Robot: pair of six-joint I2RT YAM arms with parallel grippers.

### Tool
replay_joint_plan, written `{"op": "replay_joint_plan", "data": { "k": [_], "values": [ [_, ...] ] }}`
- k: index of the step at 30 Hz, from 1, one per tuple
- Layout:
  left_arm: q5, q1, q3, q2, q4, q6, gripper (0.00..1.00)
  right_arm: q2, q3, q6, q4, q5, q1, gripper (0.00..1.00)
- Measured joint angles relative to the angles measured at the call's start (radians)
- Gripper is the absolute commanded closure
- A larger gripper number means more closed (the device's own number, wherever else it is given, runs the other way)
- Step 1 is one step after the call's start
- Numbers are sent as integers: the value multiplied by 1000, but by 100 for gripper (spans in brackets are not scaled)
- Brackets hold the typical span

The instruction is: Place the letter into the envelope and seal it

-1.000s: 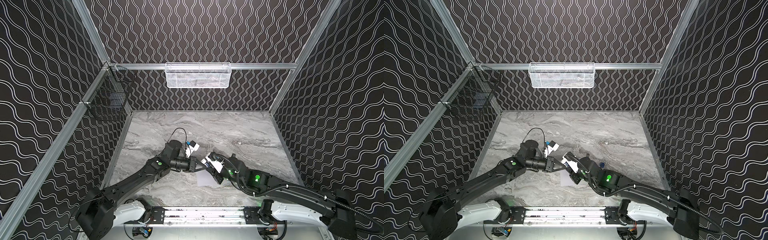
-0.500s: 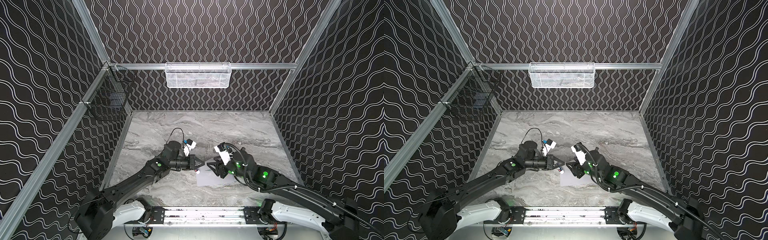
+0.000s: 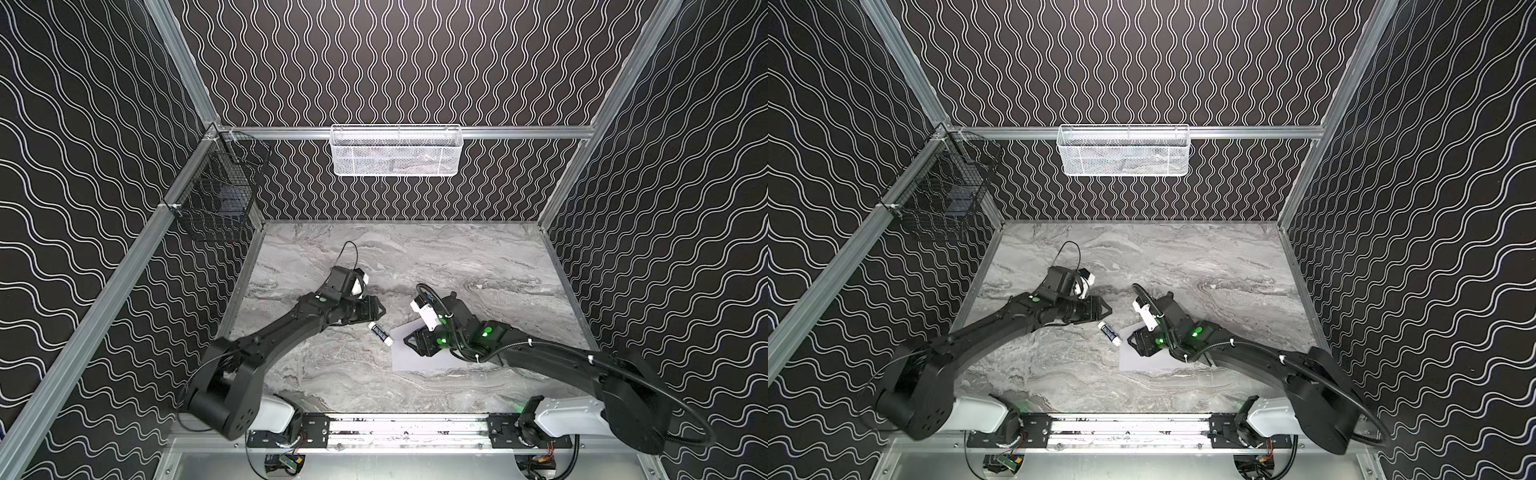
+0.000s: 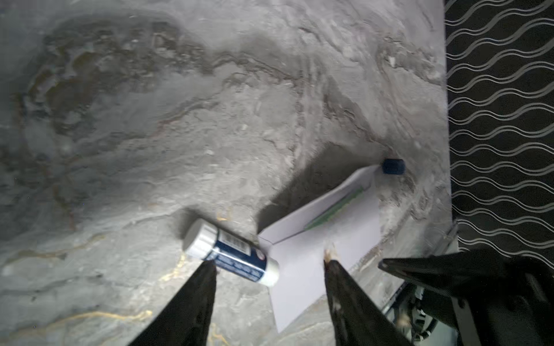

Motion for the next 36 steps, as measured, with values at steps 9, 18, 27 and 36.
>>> {"op": "replay_joint_plan", "data": {
  "k": [9, 18, 27, 36],
  "values": [
    [95, 68, -34, 116, 39, 6, 37, 229, 77, -108, 190, 26, 72, 41],
    [122, 153, -115, 71, 47, -1, 36, 397, 172, -176, 195, 89, 143, 40],
    [145, 171, -187, 37, 78, -51, 36, 518, 248, -207, 200, 122, 198, 63],
    [138, 213, -159, -80, 18, -52, 37, 505, 249, -226, 193, 152, 206, 98]
  ]
}}
